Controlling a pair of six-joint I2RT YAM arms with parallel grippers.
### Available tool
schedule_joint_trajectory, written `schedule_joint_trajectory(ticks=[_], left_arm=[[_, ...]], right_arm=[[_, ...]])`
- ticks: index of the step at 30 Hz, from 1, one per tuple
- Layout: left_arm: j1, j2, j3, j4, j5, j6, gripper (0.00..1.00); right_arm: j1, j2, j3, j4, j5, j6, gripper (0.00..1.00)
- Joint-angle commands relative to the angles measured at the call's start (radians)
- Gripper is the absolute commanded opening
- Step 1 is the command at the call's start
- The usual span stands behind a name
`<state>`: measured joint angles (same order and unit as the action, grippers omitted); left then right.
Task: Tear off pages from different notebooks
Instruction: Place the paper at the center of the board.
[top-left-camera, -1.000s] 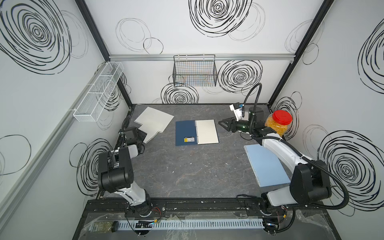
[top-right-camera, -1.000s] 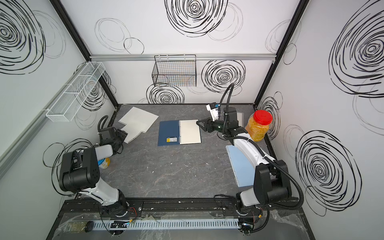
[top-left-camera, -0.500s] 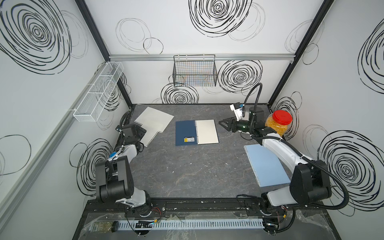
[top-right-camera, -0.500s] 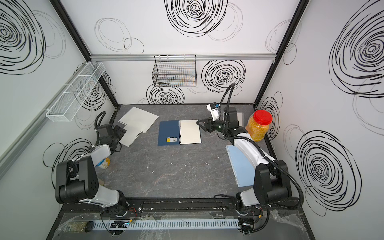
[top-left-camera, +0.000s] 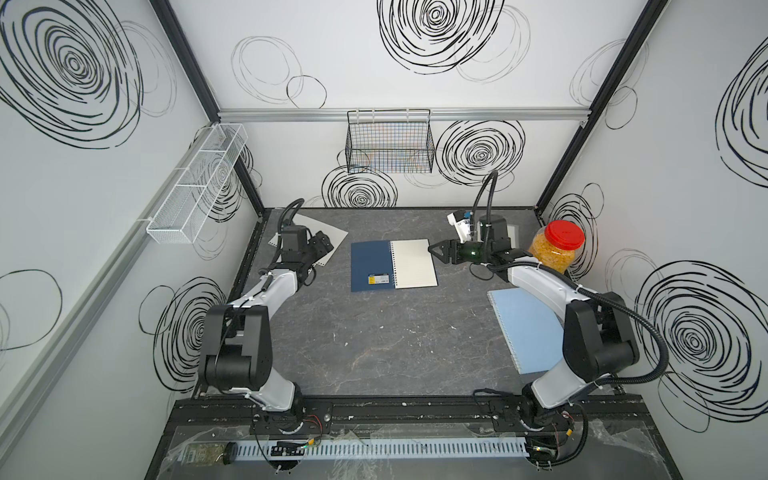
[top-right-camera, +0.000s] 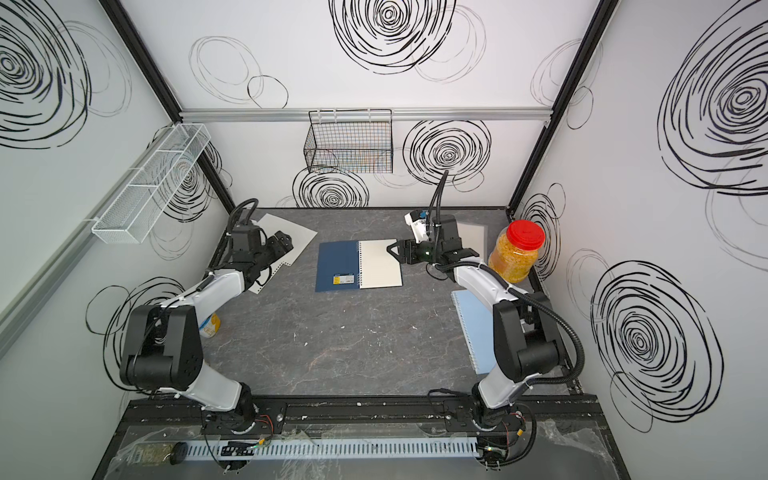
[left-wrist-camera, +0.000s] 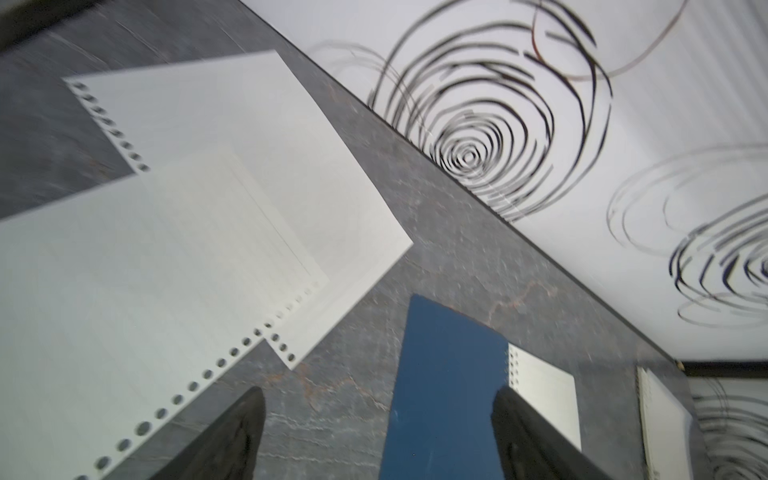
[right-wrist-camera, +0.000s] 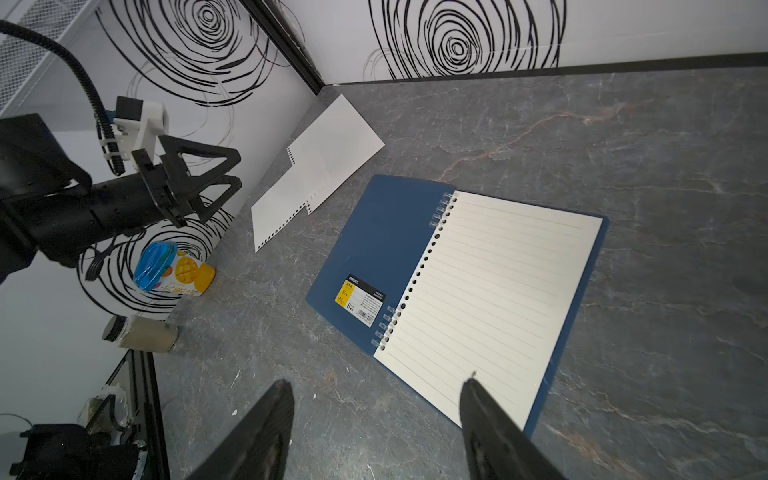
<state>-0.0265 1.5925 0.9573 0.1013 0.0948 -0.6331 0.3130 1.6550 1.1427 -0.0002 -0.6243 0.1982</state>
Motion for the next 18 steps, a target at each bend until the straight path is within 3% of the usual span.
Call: schedule_joint_trajectory(ticks=[1,7,9,11,18], left_arm=[[-0.071,0.024,-0.034,-0.014,0.1,0.006,0.88],[-0.196,0.009,-0.152,0.07,0.142,-0.087,0.88],[-0.224,0.004,-0.206,0.138,0.18,-0.146,0.89],[-0.254,0.004,-0.269,0.228,0.214,-0.217,0.89],[-0.33,0.012,-0.446,0.536,0.211,-0.463,0.93]], right_arm=[[0.006,0.069,0.08,-0.055,0.075,-0.004,0.68],[0.006,0.233,0.22,-0.12,0.108,-0.003,0.7],[0.004,0.289,0.274,-0.15,0.115,-0.005,0.72],[0.002,0.345,0.333,-0.175,0.118,-0.008,0.83],[-0.005,0.511,0.514,-0.226,0.13,-0.015,0.84]])
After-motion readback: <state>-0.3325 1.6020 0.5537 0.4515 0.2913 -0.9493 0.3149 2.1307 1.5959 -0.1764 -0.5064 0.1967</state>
